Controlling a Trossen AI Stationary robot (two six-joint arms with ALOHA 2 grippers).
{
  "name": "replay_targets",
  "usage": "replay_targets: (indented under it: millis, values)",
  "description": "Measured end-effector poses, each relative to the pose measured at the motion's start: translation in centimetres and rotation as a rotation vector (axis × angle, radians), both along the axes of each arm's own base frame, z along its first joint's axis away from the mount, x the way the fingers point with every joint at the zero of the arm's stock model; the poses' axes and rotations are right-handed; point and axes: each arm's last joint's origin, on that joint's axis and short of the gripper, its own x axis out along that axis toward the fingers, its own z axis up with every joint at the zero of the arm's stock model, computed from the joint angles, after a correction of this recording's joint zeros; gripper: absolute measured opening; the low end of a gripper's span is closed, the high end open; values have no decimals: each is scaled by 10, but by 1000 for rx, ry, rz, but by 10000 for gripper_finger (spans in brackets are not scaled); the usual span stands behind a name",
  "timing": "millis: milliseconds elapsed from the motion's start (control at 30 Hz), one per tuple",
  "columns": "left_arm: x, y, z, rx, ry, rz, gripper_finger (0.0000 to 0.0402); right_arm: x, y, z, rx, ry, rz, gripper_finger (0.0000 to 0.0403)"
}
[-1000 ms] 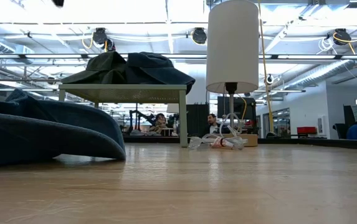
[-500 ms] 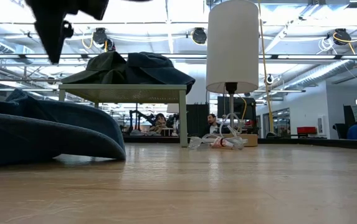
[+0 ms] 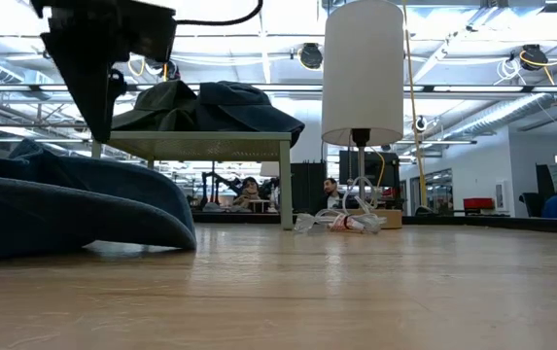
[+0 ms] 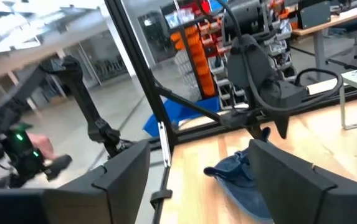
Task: Pick & Place hat
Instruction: Stack the blue cap on top of the stacked blue caps on the shelf
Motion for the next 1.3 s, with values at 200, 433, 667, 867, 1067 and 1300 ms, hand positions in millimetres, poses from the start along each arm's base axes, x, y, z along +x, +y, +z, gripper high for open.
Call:
replay_targets:
  millis: [200,433,667,867,1067,1300]
  values:
    - [-5,3,-22,7,24,3,251,-2,-2,-23,36,-57,0,269]
    - [-9,9,-40,-31,32,3,251,-3,-3,-28,-42,-83,-5,263]
    - [-8,12,-41,-59,37,-51,231,-4,-3,-19,-96,-165,-15,260]
    - [-5,14,-40,-90,16,-60,140,-5,-4,-12,-123,-240,-30,254]
    - [-3,15,-39,-161,3,-114,27,-5,-4,-11,-119,-249,-32,253]
    - [-3,16,-39,-249,13,-133,18,-5,-4,-11,-118,-249,-32,253]
